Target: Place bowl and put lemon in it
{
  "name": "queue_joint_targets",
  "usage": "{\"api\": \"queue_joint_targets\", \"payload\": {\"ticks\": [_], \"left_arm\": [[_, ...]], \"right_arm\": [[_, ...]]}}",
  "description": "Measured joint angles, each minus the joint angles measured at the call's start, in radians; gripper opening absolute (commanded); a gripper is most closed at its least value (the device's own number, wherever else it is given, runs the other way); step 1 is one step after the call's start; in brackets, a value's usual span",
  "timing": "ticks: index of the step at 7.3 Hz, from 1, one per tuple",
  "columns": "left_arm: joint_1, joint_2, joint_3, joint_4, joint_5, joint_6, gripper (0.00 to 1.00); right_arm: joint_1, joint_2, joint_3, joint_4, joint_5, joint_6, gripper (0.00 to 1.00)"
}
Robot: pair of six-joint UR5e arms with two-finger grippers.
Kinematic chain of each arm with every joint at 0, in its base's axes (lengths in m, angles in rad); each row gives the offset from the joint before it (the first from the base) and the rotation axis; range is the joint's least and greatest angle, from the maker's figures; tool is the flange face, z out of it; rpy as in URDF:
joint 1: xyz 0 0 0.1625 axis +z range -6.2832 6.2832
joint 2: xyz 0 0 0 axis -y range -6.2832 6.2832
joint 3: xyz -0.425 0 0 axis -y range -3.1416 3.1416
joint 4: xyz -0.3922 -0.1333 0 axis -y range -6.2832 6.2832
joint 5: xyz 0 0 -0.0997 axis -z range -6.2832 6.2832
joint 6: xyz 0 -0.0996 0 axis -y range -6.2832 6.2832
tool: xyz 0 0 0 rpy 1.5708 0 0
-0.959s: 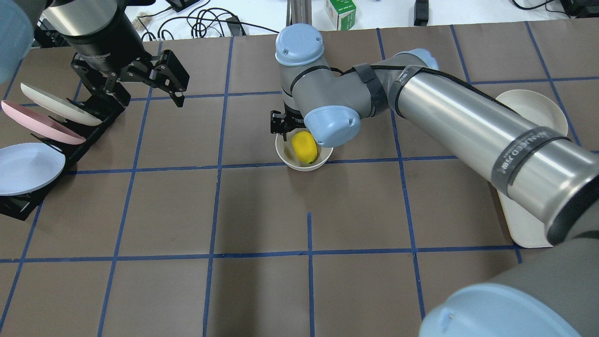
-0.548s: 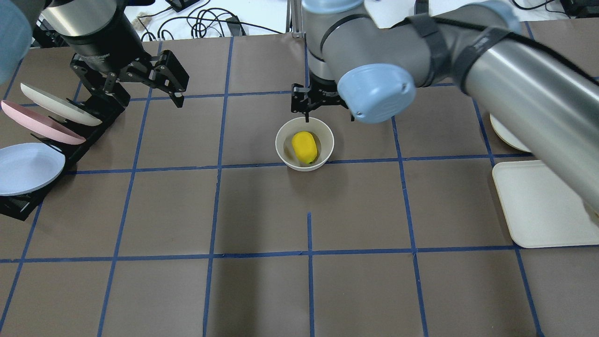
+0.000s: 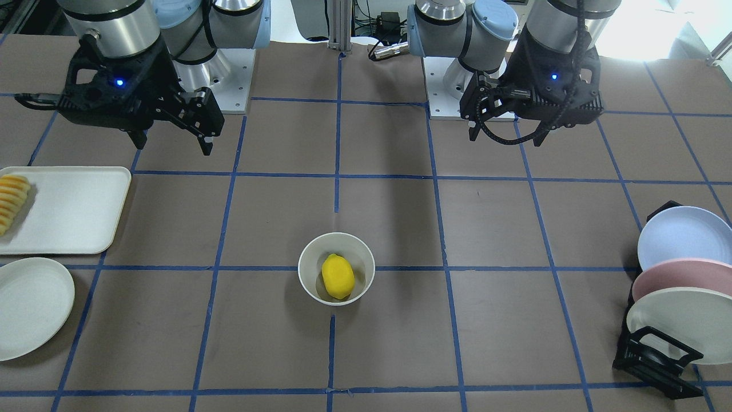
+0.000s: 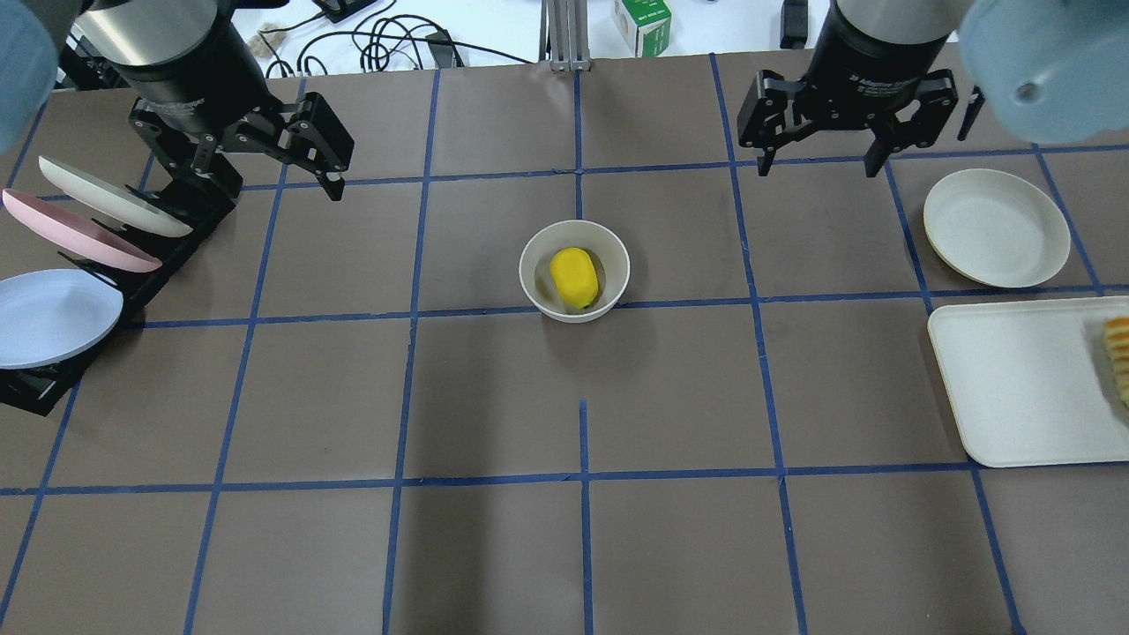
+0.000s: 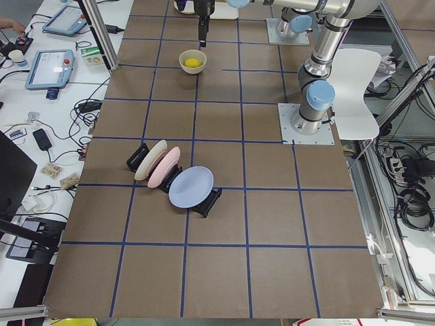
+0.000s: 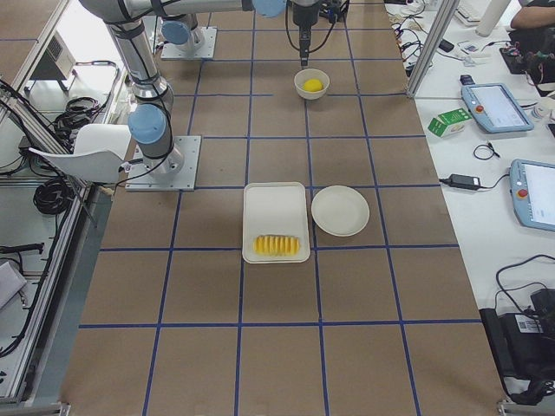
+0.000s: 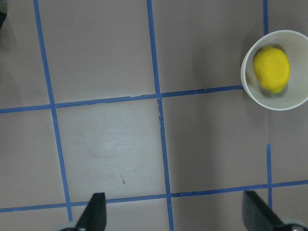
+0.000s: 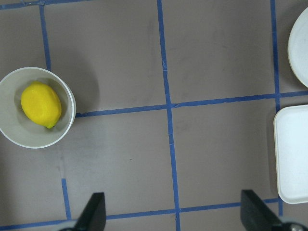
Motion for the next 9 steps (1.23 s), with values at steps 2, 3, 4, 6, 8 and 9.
{"api": "queue_joint_targets", "payload": {"ticks": [2, 3, 4, 6, 8, 9], "left_arm": [[0.001, -0.001, 0.003, 0.002, -0.004, -0.001, 1.0], [0.002, -0.002, 0.006, 0.005, -0.005, -0.001, 1.0], [0.004, -0.002, 0.009, 0.009, -0.006, 0.0, 1.0], [0.007, -0.005, 0.013, 0.011, -0.008, 0.0, 1.0], [0.007, -0.006, 0.013, 0.012, -0.008, 0.0, 1.0], [0.006, -0.006, 0.013, 0.012, -0.008, 0.0, 1.0]], "right_arm": [[-0.01, -0.012, 0.008, 0.019, 0.004, -0.011, 1.0], [-0.01, -0.012, 0.012, 0.021, 0.005, -0.011, 1.0], [-0.01, -0.012, 0.013, 0.018, 0.006, -0.012, 1.0], [-0.01, -0.012, 0.013, 0.01, 0.006, -0.012, 1.0], [-0.01, -0.011, 0.012, 0.009, 0.006, -0.012, 1.0], [-0.011, -0.011, 0.012, 0.01, 0.006, -0.012, 1.0]]}}
